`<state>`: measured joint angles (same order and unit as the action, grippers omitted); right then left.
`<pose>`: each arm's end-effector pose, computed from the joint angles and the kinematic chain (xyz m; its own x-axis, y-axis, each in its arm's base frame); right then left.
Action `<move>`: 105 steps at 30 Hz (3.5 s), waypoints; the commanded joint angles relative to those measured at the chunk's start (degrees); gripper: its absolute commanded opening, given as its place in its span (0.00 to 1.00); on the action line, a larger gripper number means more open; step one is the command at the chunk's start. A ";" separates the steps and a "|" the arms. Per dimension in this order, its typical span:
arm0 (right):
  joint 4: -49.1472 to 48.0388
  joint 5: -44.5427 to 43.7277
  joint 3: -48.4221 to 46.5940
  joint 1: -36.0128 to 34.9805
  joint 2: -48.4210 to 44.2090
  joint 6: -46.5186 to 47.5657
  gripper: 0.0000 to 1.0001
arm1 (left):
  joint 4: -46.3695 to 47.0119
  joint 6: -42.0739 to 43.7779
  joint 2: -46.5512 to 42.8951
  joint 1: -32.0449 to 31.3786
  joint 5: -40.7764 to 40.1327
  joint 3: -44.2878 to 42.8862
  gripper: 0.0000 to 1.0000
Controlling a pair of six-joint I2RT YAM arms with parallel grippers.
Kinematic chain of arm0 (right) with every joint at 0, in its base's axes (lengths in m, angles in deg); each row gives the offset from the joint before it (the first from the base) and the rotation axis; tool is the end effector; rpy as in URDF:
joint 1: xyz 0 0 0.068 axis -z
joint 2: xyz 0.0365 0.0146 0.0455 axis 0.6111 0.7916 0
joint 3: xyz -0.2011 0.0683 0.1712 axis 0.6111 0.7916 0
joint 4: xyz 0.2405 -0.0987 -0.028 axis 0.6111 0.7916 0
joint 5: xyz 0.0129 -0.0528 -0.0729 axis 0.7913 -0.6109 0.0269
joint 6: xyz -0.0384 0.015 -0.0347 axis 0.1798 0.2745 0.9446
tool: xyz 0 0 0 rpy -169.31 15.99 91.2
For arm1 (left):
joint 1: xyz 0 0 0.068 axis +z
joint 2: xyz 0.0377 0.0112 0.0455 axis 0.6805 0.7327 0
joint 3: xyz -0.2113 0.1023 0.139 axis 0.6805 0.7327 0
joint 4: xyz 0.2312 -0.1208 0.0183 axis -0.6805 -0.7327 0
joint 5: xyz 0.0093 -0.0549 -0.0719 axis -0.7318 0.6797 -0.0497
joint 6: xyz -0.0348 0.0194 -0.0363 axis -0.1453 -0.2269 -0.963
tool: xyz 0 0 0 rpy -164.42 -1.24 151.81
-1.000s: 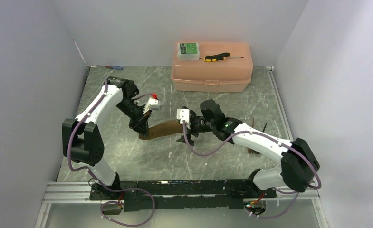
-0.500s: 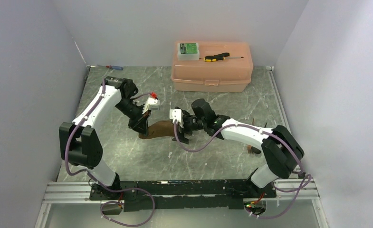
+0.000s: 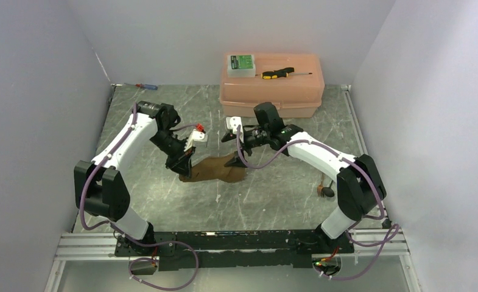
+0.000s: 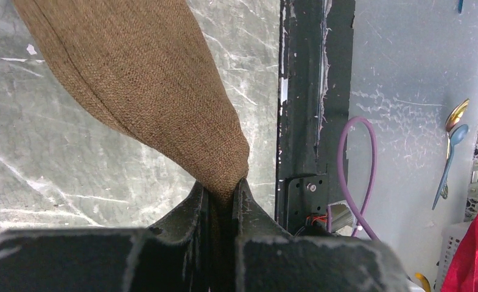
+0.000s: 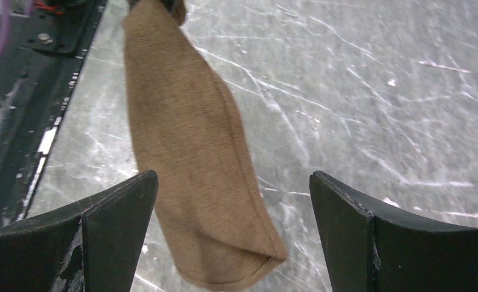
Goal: Fold the napkin into a case and place the utensils inside
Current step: Turn over the smaller rectangle folded napkin at the center of the board.
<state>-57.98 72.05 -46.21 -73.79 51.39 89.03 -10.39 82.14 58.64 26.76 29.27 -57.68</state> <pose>0.2684 0.2310 0.2712 0.1469 -0.3380 -0.9296 -0.9863 -0.1214 -0.1117 0.2420 -0.0961 0.2933 -0.2830 0.7630 -0.5812 0.9123 0.0270 -0.4087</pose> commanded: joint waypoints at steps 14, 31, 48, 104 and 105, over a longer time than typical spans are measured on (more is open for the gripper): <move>4.92 18.08 -4.48 -0.72 12.03 -0.83 1.00 | -8.23 5.22 -1.38 -1.82 2.78 -1.19 0.03; -7.78 29.60 3.20 -0.43 16.25 -11.41 0.99 | -7.75 4.45 -1.49 -5.06 -1.44 -3.23 0.03; 75.54 40.57 -20.46 0.93 38.19 60.65 0.67 | -6.27 5.72 -4.20 -5.24 -3.88 -0.46 0.03; 65.72 26.75 -64.66 17.64 38.59 1.06 1.00 | 10.06 -15.22 36.59 5.28 2.71 -2.69 0.05; 47.49 13.17 -56.65 15.34 34.08 -13.76 1.00 | 10.37 -15.91 36.95 5.34 2.08 -2.76 0.06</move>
<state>15.46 105.99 -106.18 -54.22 93.09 111.12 -1.43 69.64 93.66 31.70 30.36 -58.16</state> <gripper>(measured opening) 0.994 0.120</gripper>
